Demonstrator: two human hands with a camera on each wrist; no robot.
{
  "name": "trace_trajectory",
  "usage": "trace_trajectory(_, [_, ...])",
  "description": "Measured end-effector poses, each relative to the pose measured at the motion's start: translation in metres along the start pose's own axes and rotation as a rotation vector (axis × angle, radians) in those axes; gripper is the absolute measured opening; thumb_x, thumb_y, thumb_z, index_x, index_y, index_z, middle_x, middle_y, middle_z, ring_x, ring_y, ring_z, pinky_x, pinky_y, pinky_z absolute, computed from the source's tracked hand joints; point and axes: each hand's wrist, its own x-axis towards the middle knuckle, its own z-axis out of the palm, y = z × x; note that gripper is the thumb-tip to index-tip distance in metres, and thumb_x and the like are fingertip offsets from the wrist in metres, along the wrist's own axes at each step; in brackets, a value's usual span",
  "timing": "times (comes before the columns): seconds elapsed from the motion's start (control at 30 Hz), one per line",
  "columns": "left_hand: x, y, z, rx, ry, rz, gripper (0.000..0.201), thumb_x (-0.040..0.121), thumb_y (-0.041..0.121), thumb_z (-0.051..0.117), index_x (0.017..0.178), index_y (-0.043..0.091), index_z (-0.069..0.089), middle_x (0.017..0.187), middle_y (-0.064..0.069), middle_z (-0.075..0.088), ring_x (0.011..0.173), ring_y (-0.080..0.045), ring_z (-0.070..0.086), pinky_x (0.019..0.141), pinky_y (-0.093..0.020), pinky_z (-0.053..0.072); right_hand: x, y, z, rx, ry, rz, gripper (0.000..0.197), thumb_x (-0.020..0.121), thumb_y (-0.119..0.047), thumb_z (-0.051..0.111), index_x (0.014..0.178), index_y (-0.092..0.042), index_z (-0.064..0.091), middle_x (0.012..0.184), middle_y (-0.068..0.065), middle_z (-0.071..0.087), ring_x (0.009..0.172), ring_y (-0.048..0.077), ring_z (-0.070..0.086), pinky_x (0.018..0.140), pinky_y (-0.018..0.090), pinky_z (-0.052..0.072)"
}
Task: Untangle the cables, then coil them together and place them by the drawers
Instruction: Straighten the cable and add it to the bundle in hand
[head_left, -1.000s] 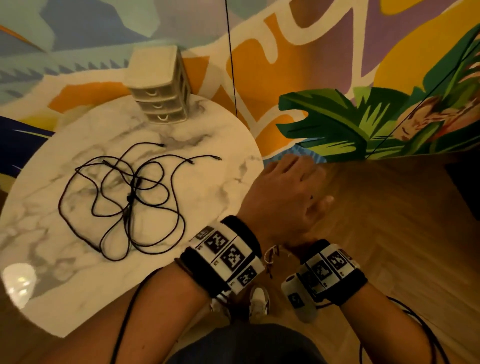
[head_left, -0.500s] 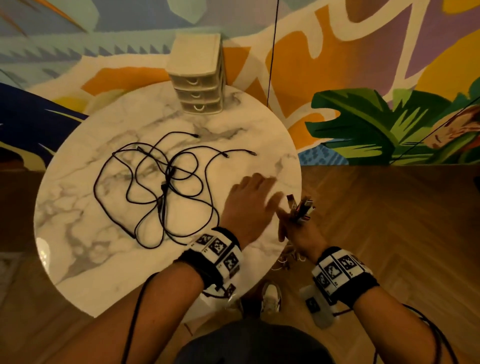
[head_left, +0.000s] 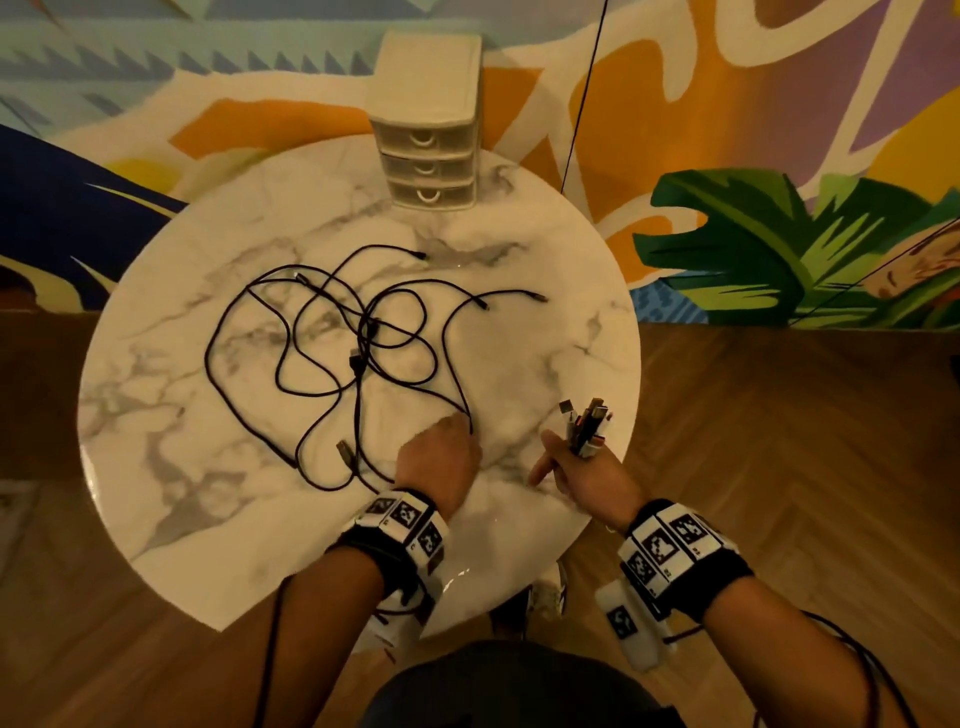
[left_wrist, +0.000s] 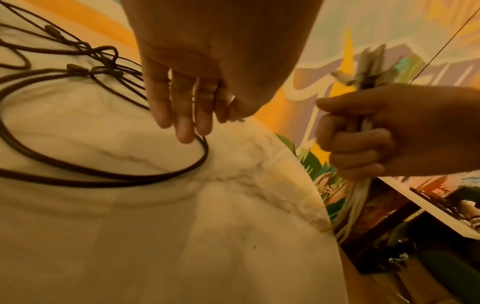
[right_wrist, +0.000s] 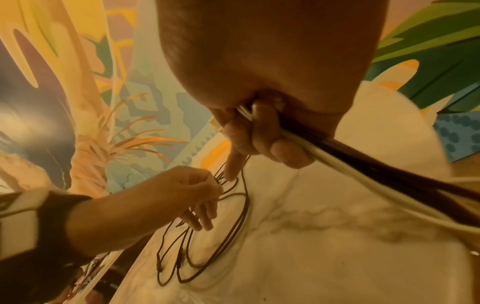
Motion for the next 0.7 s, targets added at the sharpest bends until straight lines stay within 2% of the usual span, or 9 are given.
trace_trajectory(0.03, [-0.003,-0.001,0.0,0.037,-0.001,0.024,0.03,0.095,0.037,0.039,0.109,0.013,0.049,0.108,-0.007,0.058,0.095,-0.029,0.058,0.068,-0.034,0.04,0.002,-0.002,0.004,-0.009,-0.007,-0.003,0.061,0.098,-0.047,0.036,0.067,-0.009,0.072,0.044,0.005,0.04,0.039,0.011,0.037,0.05,0.025,0.031])
trace_trajectory(0.1, [-0.007,-0.012,0.003,0.134,-0.104,0.035,0.038,0.092,0.041,0.043,0.119,0.013,0.047,0.118,-0.006,0.052,0.106,-0.029,0.053,0.079,-0.038,0.043,0.006,-0.005,0.01,-0.041,-0.013,-0.006,0.063,0.098,-0.047,0.034,0.07,-0.005,0.072,0.045,0.005,0.042,0.038,0.009,0.038,0.051,0.024,0.032])
trace_trajectory(0.17, [-0.008,-0.025,0.006,0.173,-0.215,0.065,0.037,0.093,0.035,0.043,0.122,0.013,0.048,0.123,-0.007,0.052,0.111,-0.029,0.051,0.088,-0.039,0.043,0.007,-0.005,0.014,-0.029,-0.004,-0.001,0.063,0.098,-0.047,0.034,0.07,-0.004,0.071,0.045,0.007,0.041,0.039,0.012,0.038,0.05,0.025,0.032])
trace_trajectory(0.27, [-0.01,-0.032,0.007,0.221,-0.179,0.197,0.028,0.094,0.021,0.041,0.119,0.014,0.05,0.12,-0.008,0.055,0.108,-0.028,0.052,0.089,-0.038,0.041,0.007,-0.002,0.018,-0.041,0.009,0.01,0.061,0.099,-0.043,0.035,0.069,-0.005,0.071,0.046,0.008,0.042,0.041,0.014,0.037,0.05,0.026,0.034])
trace_trajectory(0.4, [-0.018,-0.015,-0.014,0.209,0.03,0.288,0.02,0.094,0.019,0.041,0.112,0.016,0.05,0.106,-0.004,0.06,0.092,-0.027,0.059,0.071,-0.034,0.04,0.011,-0.003,0.029,-0.031,0.02,0.022,0.058,0.099,-0.044,0.036,0.07,-0.007,0.071,0.048,0.008,0.044,0.043,0.015,0.04,0.056,0.028,0.037])
trace_trajectory(0.5, [-0.032,0.008,-0.028,0.159,0.083,0.38,0.026,0.089,0.015,0.046,0.115,0.015,0.048,0.088,-0.004,0.063,0.063,-0.025,0.062,0.051,-0.03,0.039,0.011,-0.012,0.035,0.03,0.021,0.033,0.056,0.1,-0.042,0.035,0.057,-0.015,0.059,0.041,-0.002,0.047,0.038,0.007,0.044,0.059,0.027,0.038])
trace_trajectory(0.6, [-0.042,0.023,-0.026,0.101,0.118,0.491,0.034,0.086,0.015,0.054,0.119,0.012,0.05,0.071,-0.002,0.06,0.043,-0.021,0.052,0.039,-0.025,0.041,0.012,-0.022,0.033,0.206,0.072,0.09,0.038,0.099,-0.028,0.043,0.063,-0.017,0.05,0.035,-0.01,0.047,0.033,0.002,0.045,0.045,0.019,0.036])
trace_trajectory(0.67, [-0.041,0.017,-0.029,0.066,0.164,0.504,0.016,0.09,0.023,0.049,0.102,0.016,0.056,0.06,0.002,0.057,0.039,-0.019,0.05,0.037,-0.024,0.038,0.014,-0.025,0.029,0.261,0.155,0.081,0.04,0.097,-0.025,0.046,0.059,-0.015,0.051,0.036,-0.007,0.042,0.036,0.01,0.039,0.042,0.024,0.031])
trace_trajectory(0.7, [-0.04,0.012,-0.035,0.043,0.177,0.498,0.017,0.091,0.029,0.043,0.09,0.018,0.056,0.055,0.002,0.057,0.039,-0.019,0.051,0.038,-0.024,0.036,0.015,-0.024,0.025,0.282,0.207,0.081,0.043,0.097,-0.028,0.047,0.057,-0.013,0.053,0.037,-0.001,0.039,0.037,0.013,0.035,0.043,0.026,0.028])
